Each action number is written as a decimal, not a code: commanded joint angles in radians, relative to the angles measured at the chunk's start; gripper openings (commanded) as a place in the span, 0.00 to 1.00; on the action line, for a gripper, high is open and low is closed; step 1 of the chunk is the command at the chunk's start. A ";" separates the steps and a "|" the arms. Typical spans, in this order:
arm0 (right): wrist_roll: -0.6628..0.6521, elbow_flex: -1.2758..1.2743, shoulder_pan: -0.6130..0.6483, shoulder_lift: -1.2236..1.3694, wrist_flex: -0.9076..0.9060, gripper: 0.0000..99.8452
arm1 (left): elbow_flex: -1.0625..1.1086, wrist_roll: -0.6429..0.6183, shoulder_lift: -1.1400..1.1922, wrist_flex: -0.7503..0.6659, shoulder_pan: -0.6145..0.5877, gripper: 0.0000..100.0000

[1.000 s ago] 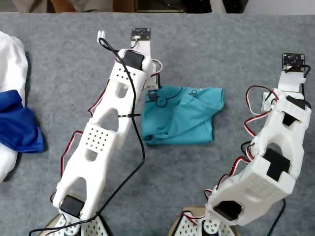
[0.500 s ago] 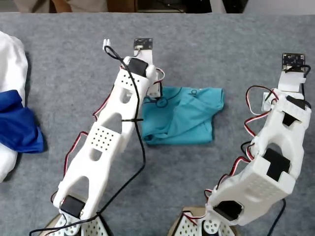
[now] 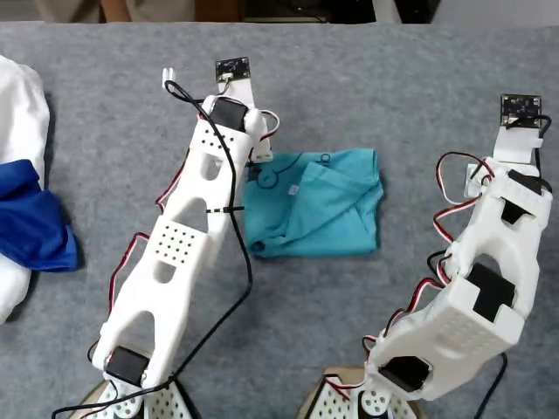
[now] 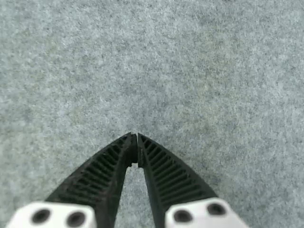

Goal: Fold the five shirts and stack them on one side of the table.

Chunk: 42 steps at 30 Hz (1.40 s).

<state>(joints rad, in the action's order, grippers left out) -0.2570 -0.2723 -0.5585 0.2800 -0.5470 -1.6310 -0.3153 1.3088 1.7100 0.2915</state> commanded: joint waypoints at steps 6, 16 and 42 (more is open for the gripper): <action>-0.049 0.051 0.041 -0.007 -0.068 0.02 | -0.043 -0.003 -0.064 0.048 -0.021 0.03; -0.218 0.570 0.421 0.081 -0.640 0.01 | -0.043 -0.009 -0.219 0.049 -0.233 0.03; -0.218 1.570 0.806 0.834 -1.220 0.01 | -0.041 -0.084 -0.022 -0.127 -0.361 0.02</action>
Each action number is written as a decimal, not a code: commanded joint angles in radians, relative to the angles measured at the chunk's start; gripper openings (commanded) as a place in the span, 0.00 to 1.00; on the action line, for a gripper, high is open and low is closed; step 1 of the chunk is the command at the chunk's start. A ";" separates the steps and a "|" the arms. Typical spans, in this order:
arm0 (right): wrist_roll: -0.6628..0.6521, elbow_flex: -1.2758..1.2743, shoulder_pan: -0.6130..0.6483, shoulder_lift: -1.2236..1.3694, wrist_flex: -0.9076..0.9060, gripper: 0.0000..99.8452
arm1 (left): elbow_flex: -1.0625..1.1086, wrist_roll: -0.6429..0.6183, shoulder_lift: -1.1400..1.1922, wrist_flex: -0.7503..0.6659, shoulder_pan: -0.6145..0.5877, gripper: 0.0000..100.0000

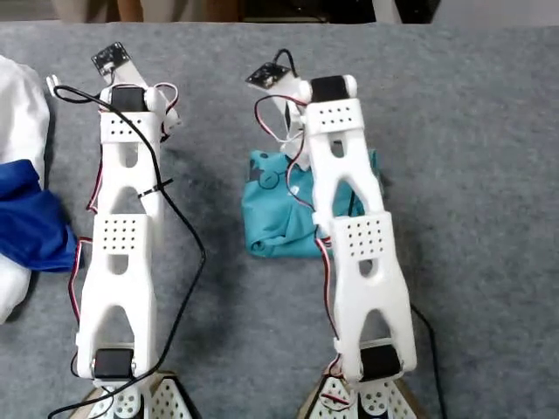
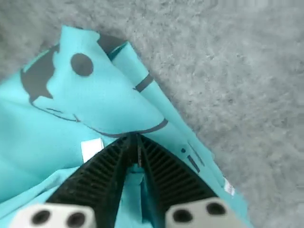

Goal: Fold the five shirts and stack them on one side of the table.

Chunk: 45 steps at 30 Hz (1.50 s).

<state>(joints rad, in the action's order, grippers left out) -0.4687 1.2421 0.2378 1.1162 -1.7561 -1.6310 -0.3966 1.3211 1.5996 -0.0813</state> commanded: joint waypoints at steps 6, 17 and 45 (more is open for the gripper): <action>-0.006 0.059 -0.019 -0.008 -0.026 0.01 | -0.041 -0.002 -0.036 -0.021 0.015 0.02; -0.005 -0.010 -0.024 -0.162 -0.028 0.01 | -0.040 0.006 -0.031 -0.034 0.029 0.02; -0.018 -0.828 -0.130 -0.634 -0.018 0.01 | -0.040 0.025 -0.031 -0.034 0.031 0.02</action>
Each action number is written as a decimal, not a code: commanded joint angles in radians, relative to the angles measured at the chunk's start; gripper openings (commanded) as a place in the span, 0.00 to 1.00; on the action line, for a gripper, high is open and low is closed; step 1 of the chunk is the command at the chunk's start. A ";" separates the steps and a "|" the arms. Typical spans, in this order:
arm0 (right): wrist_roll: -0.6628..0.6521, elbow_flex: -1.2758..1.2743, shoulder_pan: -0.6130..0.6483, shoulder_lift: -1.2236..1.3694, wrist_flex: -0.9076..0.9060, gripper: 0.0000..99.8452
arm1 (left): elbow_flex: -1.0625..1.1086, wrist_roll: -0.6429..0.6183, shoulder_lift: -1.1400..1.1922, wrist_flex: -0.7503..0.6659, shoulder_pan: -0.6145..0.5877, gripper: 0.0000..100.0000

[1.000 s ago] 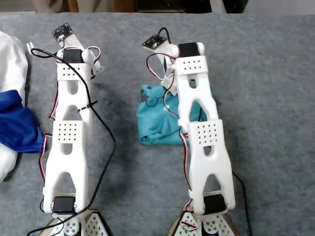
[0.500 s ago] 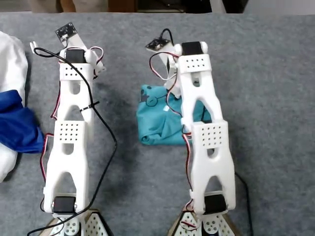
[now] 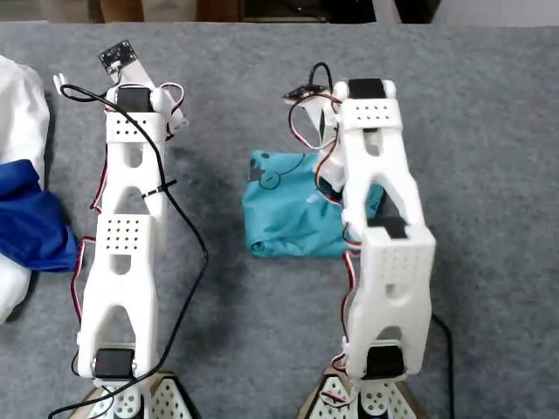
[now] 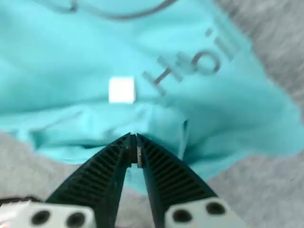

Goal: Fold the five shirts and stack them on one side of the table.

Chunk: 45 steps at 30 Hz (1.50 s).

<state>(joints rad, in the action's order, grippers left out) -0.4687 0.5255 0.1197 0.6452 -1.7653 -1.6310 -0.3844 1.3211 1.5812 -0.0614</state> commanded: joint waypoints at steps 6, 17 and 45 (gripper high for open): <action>-0.066 -0.470 -0.110 -0.361 0.101 0.01 | -0.040 0.012 -0.031 -0.015 0.011 0.02; -0.087 -0.541 -0.104 -0.536 0.201 0.01 | -0.038 0.012 -0.031 -0.014 0.011 0.02; 0.035 0.232 -0.018 0.087 -0.009 0.03 | -0.038 0.014 -0.031 -0.015 0.011 0.02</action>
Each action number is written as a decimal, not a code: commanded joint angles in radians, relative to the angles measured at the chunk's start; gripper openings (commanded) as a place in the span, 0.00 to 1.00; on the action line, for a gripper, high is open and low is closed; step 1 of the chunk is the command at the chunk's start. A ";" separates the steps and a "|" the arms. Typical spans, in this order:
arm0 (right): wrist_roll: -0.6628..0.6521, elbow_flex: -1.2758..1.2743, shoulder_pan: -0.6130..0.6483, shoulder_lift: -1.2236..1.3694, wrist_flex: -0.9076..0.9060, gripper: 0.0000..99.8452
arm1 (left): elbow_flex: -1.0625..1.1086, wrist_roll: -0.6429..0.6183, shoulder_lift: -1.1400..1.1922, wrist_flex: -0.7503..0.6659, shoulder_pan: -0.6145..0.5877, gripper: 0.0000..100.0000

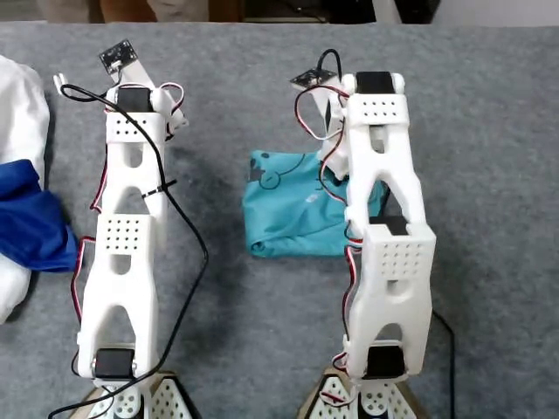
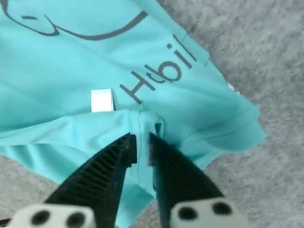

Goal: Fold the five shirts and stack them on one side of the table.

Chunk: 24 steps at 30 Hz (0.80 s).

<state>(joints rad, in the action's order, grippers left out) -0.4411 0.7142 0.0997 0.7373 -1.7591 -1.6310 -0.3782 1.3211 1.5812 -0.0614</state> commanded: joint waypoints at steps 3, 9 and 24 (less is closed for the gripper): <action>0.005 0.042 -0.012 -0.007 -0.015 0.03 | -0.038 0.008 -0.031 -0.015 0.011 0.02; 0.008 0.036 -0.004 -0.002 -0.009 0.11 | -0.038 0.008 -0.031 -0.015 0.011 0.02; 0.006 0.039 0.001 0.094 -0.008 0.17 | -0.038 0.008 -0.031 -0.015 0.011 0.02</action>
<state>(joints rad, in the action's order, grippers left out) -0.4411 0.7142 0.0982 0.8278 -1.7591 -1.6310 -0.3782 1.3211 1.5812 -0.0614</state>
